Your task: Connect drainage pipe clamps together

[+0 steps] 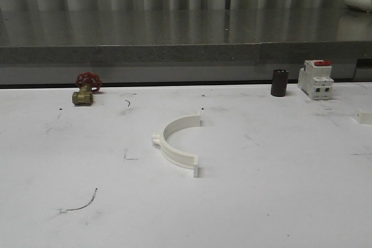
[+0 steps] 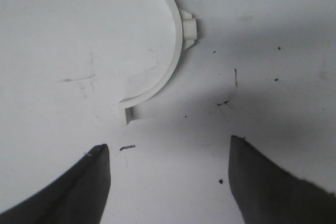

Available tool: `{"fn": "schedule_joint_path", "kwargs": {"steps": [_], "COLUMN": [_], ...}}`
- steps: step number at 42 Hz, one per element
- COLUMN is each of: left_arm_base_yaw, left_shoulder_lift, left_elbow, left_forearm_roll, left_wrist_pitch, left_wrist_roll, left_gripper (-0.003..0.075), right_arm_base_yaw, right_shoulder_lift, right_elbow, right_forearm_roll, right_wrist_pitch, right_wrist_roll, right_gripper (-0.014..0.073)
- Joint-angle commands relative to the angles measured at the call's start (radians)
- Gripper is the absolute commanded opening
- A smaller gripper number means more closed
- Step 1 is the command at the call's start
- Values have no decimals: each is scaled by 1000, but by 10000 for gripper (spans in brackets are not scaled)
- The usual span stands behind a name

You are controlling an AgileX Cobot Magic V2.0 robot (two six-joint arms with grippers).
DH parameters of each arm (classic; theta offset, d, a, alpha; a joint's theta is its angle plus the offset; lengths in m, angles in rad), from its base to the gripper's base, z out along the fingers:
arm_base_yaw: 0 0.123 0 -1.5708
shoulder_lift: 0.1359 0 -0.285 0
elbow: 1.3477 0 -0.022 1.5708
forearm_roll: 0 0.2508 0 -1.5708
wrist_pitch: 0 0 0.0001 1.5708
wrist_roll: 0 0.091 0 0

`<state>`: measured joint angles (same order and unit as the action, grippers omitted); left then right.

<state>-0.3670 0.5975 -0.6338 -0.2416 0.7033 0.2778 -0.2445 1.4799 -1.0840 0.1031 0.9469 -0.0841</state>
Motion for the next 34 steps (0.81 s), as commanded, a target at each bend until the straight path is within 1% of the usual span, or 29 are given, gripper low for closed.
{"fn": "schedule_joint_path", "kwargs": {"steps": [1,6,18,22,34], "left_arm_base_yaw": [1,1,1,1,1], "left_shoulder_lift": [2,2,2,2,2], "left_elbow": [-27,-27,-27,-27,-27], "left_forearm_roll": [-23,-23,-23,-23,-23], "left_wrist_pitch": [-73,-73,-73,-73,-73], "left_wrist_roll": [-1,-1,-1,-1,-1], "left_gripper": [384,384,384,384,384], "right_arm_base_yaw": [-4,-4,-4,-4,-3], "right_shoulder_lift": [40,117,219,256,356], "right_elbow": [-55,-70,-75,-101,-179], "right_forearm_roll": [14,12,9,9,2], "right_wrist_pitch": [-54,-120,-257,-258,-197], "right_wrist_roll": [-52,-81,-81,-81,-88], "right_gripper": [508,508,508,508,508]}}
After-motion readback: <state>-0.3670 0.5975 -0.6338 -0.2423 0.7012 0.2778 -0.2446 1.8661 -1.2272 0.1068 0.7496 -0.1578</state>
